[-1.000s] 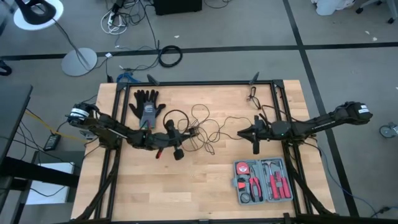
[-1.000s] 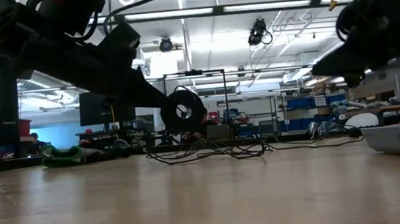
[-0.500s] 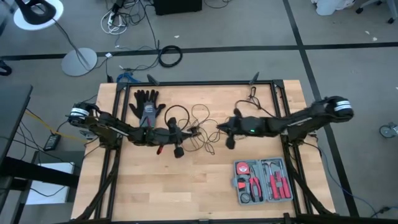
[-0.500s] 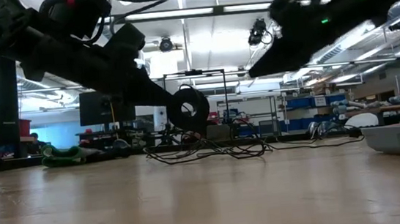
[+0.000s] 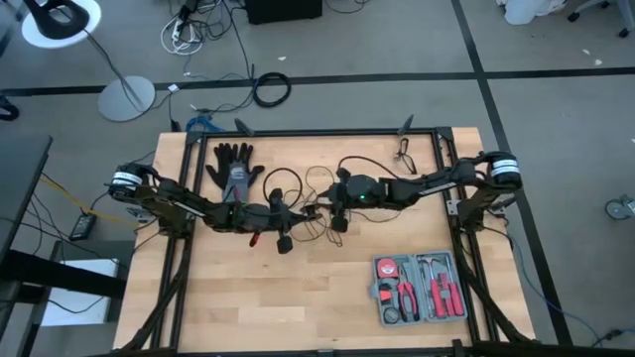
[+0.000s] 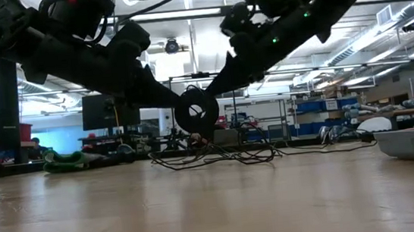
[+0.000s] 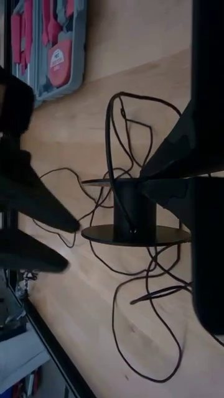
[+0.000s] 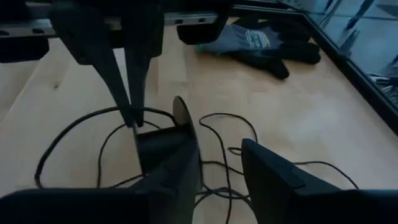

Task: Coil cords
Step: Coil the black wire

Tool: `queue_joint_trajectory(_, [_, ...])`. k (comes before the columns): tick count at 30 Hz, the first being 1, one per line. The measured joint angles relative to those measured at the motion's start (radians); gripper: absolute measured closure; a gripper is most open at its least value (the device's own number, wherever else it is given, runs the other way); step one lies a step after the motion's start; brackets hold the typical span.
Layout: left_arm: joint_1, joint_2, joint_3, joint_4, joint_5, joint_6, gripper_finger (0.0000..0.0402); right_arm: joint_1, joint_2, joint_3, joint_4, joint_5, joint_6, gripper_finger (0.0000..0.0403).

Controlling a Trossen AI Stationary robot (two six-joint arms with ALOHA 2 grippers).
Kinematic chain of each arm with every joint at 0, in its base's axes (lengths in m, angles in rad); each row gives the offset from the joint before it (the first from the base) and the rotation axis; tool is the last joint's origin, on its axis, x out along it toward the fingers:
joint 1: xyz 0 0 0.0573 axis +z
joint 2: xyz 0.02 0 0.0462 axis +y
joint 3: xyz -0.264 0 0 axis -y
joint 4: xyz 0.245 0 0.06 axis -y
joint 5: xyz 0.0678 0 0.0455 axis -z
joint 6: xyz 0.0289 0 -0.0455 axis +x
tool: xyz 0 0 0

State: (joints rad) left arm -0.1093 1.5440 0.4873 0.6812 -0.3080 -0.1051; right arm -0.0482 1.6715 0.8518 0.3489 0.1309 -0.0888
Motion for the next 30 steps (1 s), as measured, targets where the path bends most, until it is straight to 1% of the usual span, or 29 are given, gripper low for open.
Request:
queue_joint_trajectory(5, [0.0,0.0,0.0,0.0,0.0,0.0,0.0401,0.001,0.026,0.017,-0.001,-0.014,-0.002,0.0279])
queue_joint_trajectory(9, [0.0,0.0,0.0,0.005,0.007,0.007,0.0401,-0.001,0.026,0.016,-0.008,-0.081,-0.002,0.0288])
queue_joint_trajectory(12, [0.0,0.0,0.0,0.013,0.018,0.024,0.0401,0.0,0.026,0.016,-0.014,-0.097,-0.001,0.0302])
queue_joint_trajectory(15, [0.0,0.0,0.0,0.036,0.027,0.027,0.0401,0.0,0.026,0.016,-0.032,-0.117,-0.002,0.0331])
queue_joint_trajectory(18, [-0.001,0.0,0.0,0.052,0.033,0.027,0.0401,-0.001,0.026,0.016,-0.042,-0.126,-0.017,0.0383])
queue_joint_trajectory(19, [-0.001,0.0,0.0,0.056,0.033,0.026,0.0401,0.0,0.026,0.016,-0.045,-0.127,-0.023,0.0392])
queue_joint_trajectory(25, [0.0,0.0,-0.001,0.045,0.051,0.024,0.0395,0.002,0.026,0.016,-0.047,-0.127,-0.021,0.0398])
queue_joint_trajectory(30, [0.0,0.0,0.0,0.044,0.056,0.016,0.0355,0.003,0.026,0.016,-0.046,-0.128,-0.017,0.0399])
